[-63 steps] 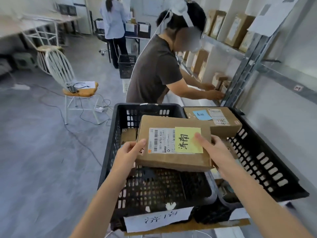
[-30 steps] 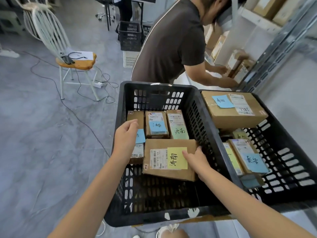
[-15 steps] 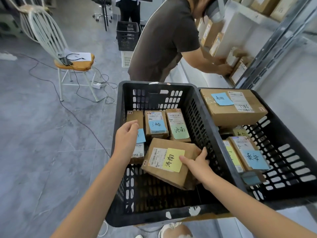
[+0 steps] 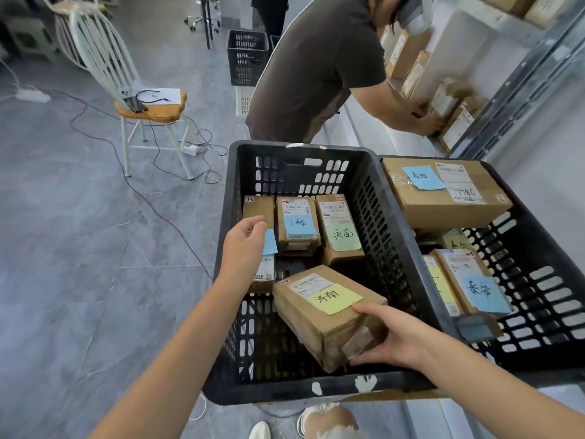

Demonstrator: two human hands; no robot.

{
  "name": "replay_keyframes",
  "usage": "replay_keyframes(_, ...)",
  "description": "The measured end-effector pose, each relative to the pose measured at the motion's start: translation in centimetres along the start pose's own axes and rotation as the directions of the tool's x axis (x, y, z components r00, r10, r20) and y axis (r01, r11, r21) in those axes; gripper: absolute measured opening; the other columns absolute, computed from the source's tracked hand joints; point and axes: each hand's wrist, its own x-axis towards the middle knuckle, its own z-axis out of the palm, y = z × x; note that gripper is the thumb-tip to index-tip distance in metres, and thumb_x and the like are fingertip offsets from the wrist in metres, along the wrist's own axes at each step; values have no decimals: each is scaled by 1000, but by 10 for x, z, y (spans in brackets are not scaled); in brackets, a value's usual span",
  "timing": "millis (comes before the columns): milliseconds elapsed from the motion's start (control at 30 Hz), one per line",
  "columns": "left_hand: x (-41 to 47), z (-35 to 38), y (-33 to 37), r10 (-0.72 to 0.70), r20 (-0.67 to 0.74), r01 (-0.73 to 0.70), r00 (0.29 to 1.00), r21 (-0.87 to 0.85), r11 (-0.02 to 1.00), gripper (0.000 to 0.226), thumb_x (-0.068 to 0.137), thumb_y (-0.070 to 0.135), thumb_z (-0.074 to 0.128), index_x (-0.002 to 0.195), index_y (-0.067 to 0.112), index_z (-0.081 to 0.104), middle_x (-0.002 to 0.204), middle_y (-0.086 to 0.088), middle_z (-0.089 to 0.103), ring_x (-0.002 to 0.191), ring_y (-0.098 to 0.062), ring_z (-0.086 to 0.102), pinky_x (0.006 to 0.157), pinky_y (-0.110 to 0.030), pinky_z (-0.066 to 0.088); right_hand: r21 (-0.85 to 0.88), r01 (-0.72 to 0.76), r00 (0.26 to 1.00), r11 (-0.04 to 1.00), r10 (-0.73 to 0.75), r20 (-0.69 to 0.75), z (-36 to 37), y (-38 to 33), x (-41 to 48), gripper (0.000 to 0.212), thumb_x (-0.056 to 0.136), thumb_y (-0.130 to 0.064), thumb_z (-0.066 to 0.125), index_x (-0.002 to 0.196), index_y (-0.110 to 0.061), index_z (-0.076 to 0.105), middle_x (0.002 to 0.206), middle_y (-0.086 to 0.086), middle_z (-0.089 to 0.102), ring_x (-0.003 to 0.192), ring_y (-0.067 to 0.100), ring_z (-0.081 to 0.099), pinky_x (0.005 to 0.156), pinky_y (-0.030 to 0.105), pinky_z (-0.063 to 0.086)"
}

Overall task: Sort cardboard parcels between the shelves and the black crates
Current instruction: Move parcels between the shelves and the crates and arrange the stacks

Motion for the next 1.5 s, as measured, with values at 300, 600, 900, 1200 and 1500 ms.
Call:
replay_keyframes(300, 1, 2, 2, -6, -23, 6, 1000, -1, 1000, 35, 100, 25, 49, 133, 20, 61, 128, 1, 64, 121, -13, 57, 101, -36, 49, 192, 24, 998, 981, -33, 45, 15, 3, -8, 45, 91, -7, 66, 132, -14, 48, 127, 24, 56, 116, 48, 54, 101, 75, 34)
replay_keyframes(600, 0, 1, 2, -6, -21, 6, 1000, 19, 1000, 34, 100, 24, 51, 132, 21, 62, 129, 3, 63, 122, -13, 56, 98, -34, 49, 258, 110, 994, 960, -105, -33, 22, 9, -3, 41, 89, -10, 69, 126, -11, 53, 120, 25, 60, 108, 46, 59, 84, 72, 48)
replay_keyframes(900, 2, 0, 1, -21, -7, 21, 1000, 10, 1000, 33, 99, 26, 52, 130, 22, 63, 124, 1, 65, 118, -16, 59, 98, -40, 51, 306, 123, 991, 944, -103, -79, 20, 11, -1, 48, 85, -12, 70, 127, -18, 48, 123, 26, 55, 105, 51, 57, 76, 75, 50)
replay_keyframes(1200, 6, 4, -1, -1, 9, 1, 1000, 26, 1000, 34, 100, 26, 52, 132, 21, 61, 125, 5, 64, 116, -12, 59, 76, -16, 45, 255, 58, 998, 965, -62, 9, 27, 11, 11, 42, 87, -8, 61, 127, -17, 53, 127, 24, 55, 112, 49, 55, 83, 74, 48)
replay_keyframes(1500, 7, 9, -2, 19, 35, -20, 999, 39, 999, 34, 100, 25, 50, 132, 20, 60, 123, 7, 64, 113, -7, 59, 70, -12, 37, -168, 18, 989, 986, -42, -141, 52, 14, 69, 54, 95, -7, 61, 142, -3, 33, 141, 20, 43, 125, 44, 49, 82, 58, 56)
